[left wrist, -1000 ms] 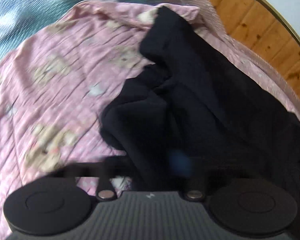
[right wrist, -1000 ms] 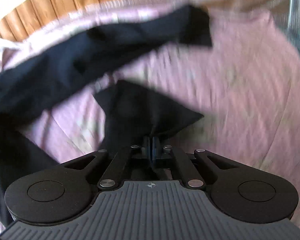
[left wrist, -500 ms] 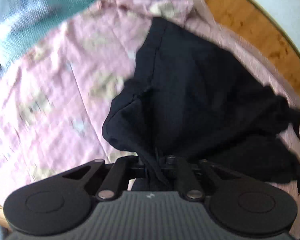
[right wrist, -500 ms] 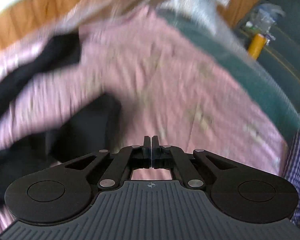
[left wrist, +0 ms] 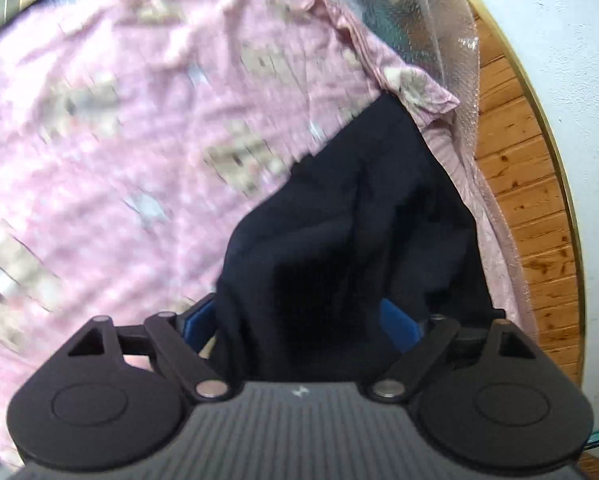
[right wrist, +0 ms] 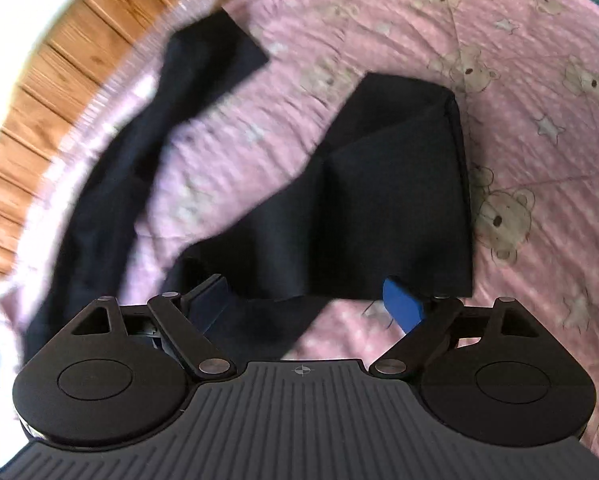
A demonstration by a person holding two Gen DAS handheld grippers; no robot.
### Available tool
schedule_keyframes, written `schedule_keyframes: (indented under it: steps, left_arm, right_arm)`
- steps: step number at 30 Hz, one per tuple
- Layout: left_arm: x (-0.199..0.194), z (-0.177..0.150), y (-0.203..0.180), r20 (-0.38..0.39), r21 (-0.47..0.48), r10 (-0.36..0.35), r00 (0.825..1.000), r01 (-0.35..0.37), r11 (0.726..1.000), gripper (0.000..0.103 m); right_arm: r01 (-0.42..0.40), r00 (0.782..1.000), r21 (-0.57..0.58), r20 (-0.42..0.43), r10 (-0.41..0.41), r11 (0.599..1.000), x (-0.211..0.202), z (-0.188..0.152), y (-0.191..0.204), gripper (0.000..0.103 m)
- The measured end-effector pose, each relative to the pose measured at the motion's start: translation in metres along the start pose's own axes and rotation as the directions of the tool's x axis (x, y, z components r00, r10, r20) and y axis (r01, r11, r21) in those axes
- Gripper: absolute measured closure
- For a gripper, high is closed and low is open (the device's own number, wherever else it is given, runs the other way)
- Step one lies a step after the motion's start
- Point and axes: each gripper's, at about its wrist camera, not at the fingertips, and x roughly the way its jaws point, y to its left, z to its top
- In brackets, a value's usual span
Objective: Fold clothes
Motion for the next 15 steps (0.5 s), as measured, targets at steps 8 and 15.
schedule_keyframes:
  steps: [8, 15]
  left_arm:
    - [-0.031, -0.037, -0.001, -0.004, -0.056, 0.078, 0.997, -0.078, 0.995, 0.008]
    - [0.004, -0.029, -0.008, 0.004, -0.056, 0.077, 0.997, -0.077, 0.996, 0.027]
  right_arm:
    - [-0.04, 0.999, 0.102, 0.008, 0.039, 0.994, 0.006, 0.021, -0.005, 0.019]
    - [0.006, 0.999, 0.016, 0.05, -0.006, 1.0, 0.013, 0.019, -0.009, 0.053]
